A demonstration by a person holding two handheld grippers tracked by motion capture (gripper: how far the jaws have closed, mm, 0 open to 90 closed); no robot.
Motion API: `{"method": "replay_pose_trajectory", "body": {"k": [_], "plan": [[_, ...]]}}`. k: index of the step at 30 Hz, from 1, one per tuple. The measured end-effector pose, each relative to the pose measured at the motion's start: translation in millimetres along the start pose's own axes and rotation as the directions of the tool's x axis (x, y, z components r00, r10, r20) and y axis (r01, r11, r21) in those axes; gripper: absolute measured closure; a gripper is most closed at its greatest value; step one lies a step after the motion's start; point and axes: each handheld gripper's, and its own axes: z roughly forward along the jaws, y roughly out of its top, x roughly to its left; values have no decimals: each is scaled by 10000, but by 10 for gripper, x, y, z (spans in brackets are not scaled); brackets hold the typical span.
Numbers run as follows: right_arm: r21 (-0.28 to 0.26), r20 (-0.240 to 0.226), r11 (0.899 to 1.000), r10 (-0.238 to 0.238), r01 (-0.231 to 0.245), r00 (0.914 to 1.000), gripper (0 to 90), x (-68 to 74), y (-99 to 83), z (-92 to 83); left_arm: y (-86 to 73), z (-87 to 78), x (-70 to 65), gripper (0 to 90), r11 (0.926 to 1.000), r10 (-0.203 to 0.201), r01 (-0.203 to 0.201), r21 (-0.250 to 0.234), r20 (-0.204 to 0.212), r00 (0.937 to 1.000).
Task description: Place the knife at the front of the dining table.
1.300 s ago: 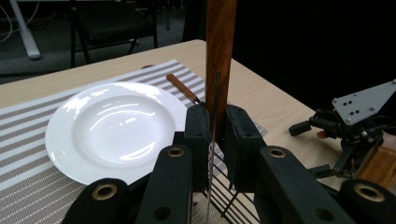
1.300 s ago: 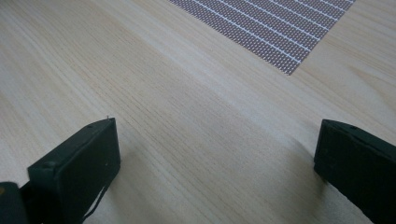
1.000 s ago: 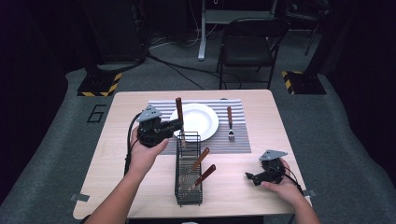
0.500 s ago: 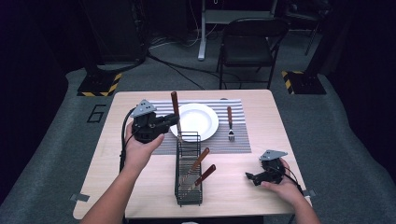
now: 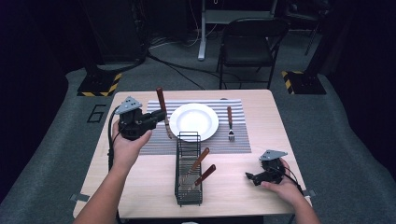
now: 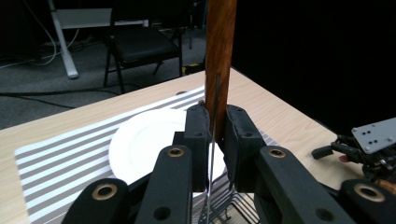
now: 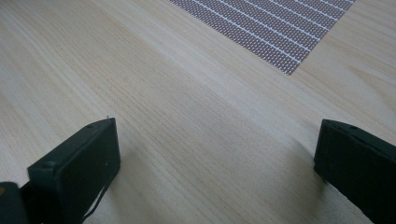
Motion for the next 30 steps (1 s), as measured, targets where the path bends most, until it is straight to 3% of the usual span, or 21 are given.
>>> {"method": "replay_pose_trajectory", "body": {"k": [9, 16, 30], "plan": [[2, 1, 10000, 0, 0, 10000, 0, 0, 0, 0, -52, -21, 144, 805, 9996, -261, 263, 60, -321, 9991], [1, 2, 10000, -2, 2, 10000, 0, 0, 0, 0, -176, 85, 241, 805, 9983, -534, 548, 217, -569, 9969], [2, 0, 10000, 4, -4, 10000, 0, 0, 0, 0, -373, 287, 492, 805, 9921, -1102, 1167, 467, -1246, 9861]]}}
